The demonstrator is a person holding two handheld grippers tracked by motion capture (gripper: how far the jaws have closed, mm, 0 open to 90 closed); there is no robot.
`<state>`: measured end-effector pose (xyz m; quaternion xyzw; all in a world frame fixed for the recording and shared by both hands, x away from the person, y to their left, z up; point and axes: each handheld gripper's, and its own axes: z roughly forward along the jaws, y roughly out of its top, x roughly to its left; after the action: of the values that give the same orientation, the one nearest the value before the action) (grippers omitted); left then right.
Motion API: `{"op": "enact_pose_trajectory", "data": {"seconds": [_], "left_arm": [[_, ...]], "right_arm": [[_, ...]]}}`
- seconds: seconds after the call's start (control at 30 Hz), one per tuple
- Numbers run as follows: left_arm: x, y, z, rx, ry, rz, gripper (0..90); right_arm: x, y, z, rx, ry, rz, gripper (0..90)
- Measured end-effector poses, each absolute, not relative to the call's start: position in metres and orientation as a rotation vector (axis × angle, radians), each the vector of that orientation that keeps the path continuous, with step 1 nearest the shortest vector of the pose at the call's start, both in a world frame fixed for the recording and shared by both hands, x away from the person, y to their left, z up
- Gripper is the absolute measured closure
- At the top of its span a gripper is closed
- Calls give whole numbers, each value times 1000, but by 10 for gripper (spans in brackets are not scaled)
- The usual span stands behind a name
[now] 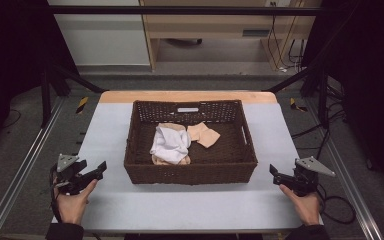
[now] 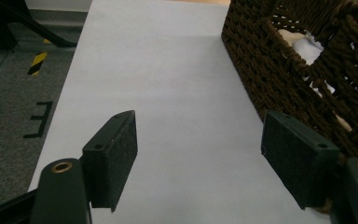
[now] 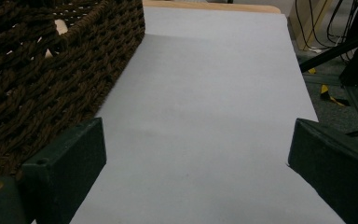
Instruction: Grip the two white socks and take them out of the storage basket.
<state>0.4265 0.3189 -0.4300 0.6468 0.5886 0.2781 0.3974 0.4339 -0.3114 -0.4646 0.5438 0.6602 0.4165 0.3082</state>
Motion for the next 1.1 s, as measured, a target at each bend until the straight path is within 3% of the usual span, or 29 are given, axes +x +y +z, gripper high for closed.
{"op": "enact_pose_trajectory", "data": {"seconds": [0.53,1.1], "left_arm": [[416,300,-388,1544,1400,749,325],[423,273,-359,1553,1302,769,368]], "right_arm": [[434,-310,-465,1403,1752,1063,48],[433,-309,-465,1389,1740,1023,59]]}}
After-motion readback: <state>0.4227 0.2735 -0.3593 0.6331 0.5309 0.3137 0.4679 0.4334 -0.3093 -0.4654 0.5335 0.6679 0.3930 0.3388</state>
